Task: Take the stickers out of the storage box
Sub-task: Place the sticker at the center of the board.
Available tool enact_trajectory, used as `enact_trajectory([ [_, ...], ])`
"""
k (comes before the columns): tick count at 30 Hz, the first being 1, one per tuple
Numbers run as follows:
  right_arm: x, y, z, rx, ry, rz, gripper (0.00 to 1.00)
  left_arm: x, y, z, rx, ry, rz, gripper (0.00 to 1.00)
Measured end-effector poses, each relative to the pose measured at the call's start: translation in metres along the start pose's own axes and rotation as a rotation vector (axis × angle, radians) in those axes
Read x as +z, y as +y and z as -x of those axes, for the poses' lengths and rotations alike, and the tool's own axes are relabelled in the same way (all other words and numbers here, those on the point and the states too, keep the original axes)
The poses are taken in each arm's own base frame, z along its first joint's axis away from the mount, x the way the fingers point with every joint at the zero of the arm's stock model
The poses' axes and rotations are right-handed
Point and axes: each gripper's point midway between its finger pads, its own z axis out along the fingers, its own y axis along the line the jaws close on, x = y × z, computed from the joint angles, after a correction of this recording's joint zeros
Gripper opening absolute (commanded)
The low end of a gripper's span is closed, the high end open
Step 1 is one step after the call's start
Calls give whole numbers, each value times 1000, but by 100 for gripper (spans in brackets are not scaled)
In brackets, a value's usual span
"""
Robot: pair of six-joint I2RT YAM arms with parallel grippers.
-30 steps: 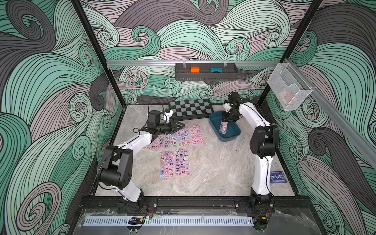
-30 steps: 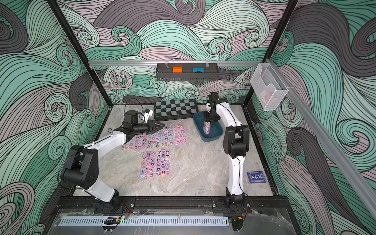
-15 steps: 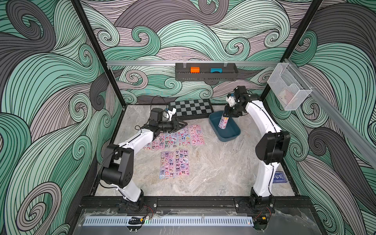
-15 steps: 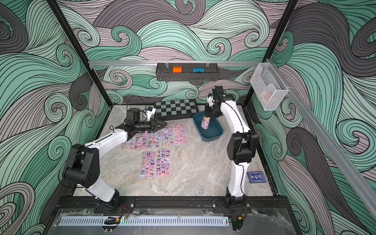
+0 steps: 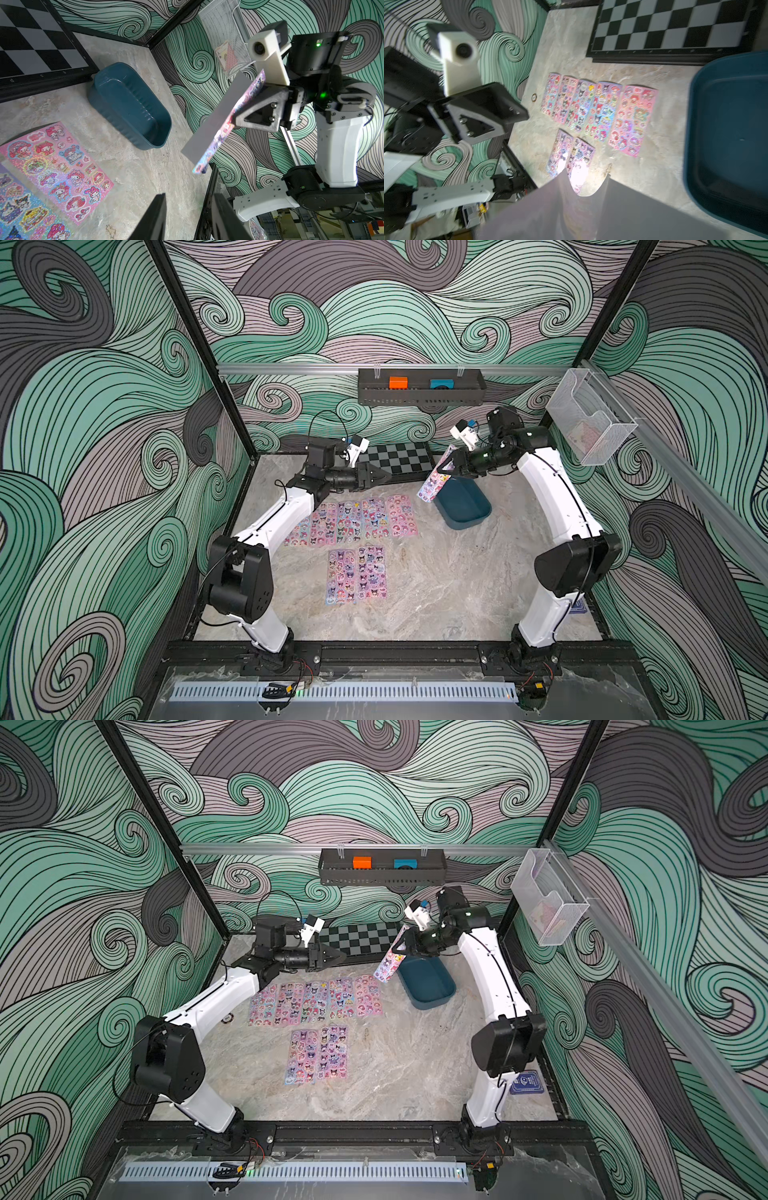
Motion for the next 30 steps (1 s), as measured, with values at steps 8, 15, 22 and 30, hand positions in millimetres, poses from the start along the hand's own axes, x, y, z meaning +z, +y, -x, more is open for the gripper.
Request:
enact_trajectory([
  [8,27,23,-33,9,113,101,40,9,-3,-29,-11,83,-53,46],
  [15,35,20,-30,16,121,117,40,11,-20,-38,14,125,-123,46],
  [22,52,11,-32,41,161,124,40,19,-33,-51,28,177,-180,46],
  [30,51,19,-29,22,153,145,40,22,-32,-58,32,197,-181,46],
])
